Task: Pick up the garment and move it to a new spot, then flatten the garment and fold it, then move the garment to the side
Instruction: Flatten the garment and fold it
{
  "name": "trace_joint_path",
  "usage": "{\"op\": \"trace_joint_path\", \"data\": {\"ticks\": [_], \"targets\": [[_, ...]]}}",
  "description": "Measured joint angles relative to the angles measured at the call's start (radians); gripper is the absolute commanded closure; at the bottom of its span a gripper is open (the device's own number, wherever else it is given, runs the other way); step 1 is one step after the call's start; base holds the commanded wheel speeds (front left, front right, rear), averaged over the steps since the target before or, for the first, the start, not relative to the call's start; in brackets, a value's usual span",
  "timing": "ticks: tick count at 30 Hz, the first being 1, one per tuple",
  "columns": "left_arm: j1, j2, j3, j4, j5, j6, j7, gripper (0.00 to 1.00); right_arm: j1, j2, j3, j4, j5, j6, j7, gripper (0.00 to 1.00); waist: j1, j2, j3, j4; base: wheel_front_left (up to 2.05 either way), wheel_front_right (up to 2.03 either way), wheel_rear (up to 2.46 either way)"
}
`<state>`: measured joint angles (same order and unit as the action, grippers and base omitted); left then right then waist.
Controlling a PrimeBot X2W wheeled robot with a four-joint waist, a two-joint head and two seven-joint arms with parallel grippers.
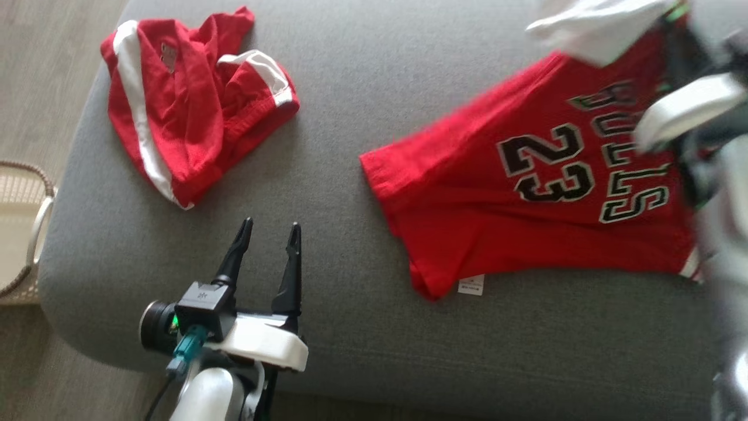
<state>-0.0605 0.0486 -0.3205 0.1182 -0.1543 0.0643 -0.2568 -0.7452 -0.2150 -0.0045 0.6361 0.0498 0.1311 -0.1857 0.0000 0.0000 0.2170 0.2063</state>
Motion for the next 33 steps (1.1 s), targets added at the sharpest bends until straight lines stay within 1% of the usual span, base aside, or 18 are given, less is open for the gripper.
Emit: {"op": "trace_joint_path", "data": {"ticks": [3, 6, 9, 11, 12, 14, 15, 18, 19, 20, 22, 25, 26, 27, 28, 29, 33], "targets": [[-0.019, 0.000, -0.017, 0.000, -0.005, -0.001, 0.000, 0.00, -0.088, -0.058, -0.063, 0.080, 0.023, 0.000, 0.020, 1.00, 0.0000, 0.0000, 0.025, 0.017, 0.00, 0.00, 0.00], [-0.034, 0.000, -0.028, 0.000, -0.011, -0.002, 0.000, 0.00, -0.170, -0.103, -0.119, 0.164, 0.020, 0.000, 0.038, 1.00, 0.0000, 0.0000, 0.055, 0.037, 0.00, 0.00, 0.00], [-0.047, 0.000, -0.039, 0.001, -0.026, -0.002, 0.000, 0.00, -0.246, -0.132, -0.153, 0.245, -0.015, 0.000, 0.057, 1.00, 0.0000, 0.0000, 0.085, 0.059, 0.00, 0.00, 0.00], [-0.058, 0.000, -0.053, 0.000, -0.027, -0.001, 0.000, 0.00, -0.290, -0.140, -0.163, 0.298, -0.041, 0.000, 0.067, 1.00, 0.0000, 0.0000, 0.106, 0.073, 0.00, 0.00, 0.00], [-0.062, -0.001, -0.058, 0.000, -0.028, -0.001, 0.000, 0.00, -0.307, -0.142, -0.171, 0.321, -0.054, 0.000, 0.067, 0.98, 0.0000, 0.0000, 0.116, 0.079, 0.00, 0.00, 0.00], [-0.076, -0.001, -0.064, 0.000, -0.039, 0.003, 0.000, 0.00, -0.333, -0.148, -0.197, 0.367, -0.088, 0.000, 0.067, 0.11, 0.0000, 0.0000, 0.134, 0.090, 0.00, 0.00, 0.00], [-0.083, -0.001, -0.067, 0.000, -0.043, 0.007, 0.000, 0.00, -0.340, -0.160, -0.213, 0.385, -0.115, 0.000, 0.067, 0.00, 0.0000, 0.0000, 0.140, 0.096, 0.00, 0.00, 0.00], [-0.101, -0.001, -0.085, 0.001, -0.048, 0.012, 0.000, 0.00, -0.353, -0.204, -0.323, 0.416, -0.243, 0.000, 0.069, 0.00, 0.0001, 0.0000, 0.154, 0.109, 0.00, 0.00, 0.00], [-0.107, -0.002, -0.090, 0.002, -0.051, 0.015, 0.000, 0.00, -0.353, -0.209, -0.365, 0.416, -0.271, 0.000, 0.068, 0.00, 0.0001, 0.0000, 0.155, 0.111, 0.00, 0.00, 0.00], [-0.111, -0.003, -0.091, 0.002, -0.051, 0.016, 0.000, 0.00, -0.353, -0.207, -0.396, 0.416, -0.300, 0.000, 0.068, 0.00, 0.0001, 0.0000, 0.152, 0.111, 0.00, 0.00, 0.00], [-0.112, -0.003, -0.089, 0.003, -0.051, 0.024, 0.000, 0.00, -0.353, -0.177, -0.439, 0.416, -0.354, 0.000, 0.061, 0.00, 0.0000, 0.0000, 0.143, 0.107, 0.00, 0.00, 0.00], [-0.111, -0.003, -0.086, 0.010, -0.051, 0.024, 0.000, 0.00, -0.351, -0.113, -0.450, 0.424, -0.401, 0.000, 0.024, 0.00, 0.0001, 0.0000, 0.120, 0.096, 0.00, 0.00, 0.00], [-0.111, -0.003, -0.086, 0.010, -0.051, 0.024, 0.000, 0.00, -0.351, -0.113, -0.450, 0.424, -0.401, 0.000, 0.024, 0.00, 0.0001, 0.0000, 0.120, 0.096, 0.00, 0.00, 0.00], [-0.108, -0.003, -0.079, 0.011, -0.050, 0.024, 0.000, 0.00, -0.350, -0.076, -0.448, 0.438, -0.405, 0.000, -0.006, 0.00, 0.0000, 0.0000, 0.102, 0.084, 0.00, 0.00, 0.00], [-0.108, -0.003, -0.079, 0.011, -0.050, 0.024, 0.000, 0.00, -0.350, -0.076, -0.448, 0.438, -0.405, 0.000, -0.006, 0.00, 0.0000, 0.0000, 0.102, 0.084, 0.00, 0.00, 0.00], [-0.103, -0.004, -0.059, 0.011, -0.043, 0.024, 0.000, 0.00, -0.347, -0.050, -0.436, 0.446, -0.403, 0.000, -0.031, 0.00, 0.0000, 0.0000, 0.080, 0.069, 0.00, 0.00, 0.00], [-0.078, -0.003, -0.013, 0.007, -0.029, 0.023, 0.000, 0.00, -0.311, 0.000, -0.377, 0.448, -0.361, 0.000, -0.061, 0.00, 0.0000, 0.0000, 0.032, 0.029, 0.00, 0.00, 0.00]]}}
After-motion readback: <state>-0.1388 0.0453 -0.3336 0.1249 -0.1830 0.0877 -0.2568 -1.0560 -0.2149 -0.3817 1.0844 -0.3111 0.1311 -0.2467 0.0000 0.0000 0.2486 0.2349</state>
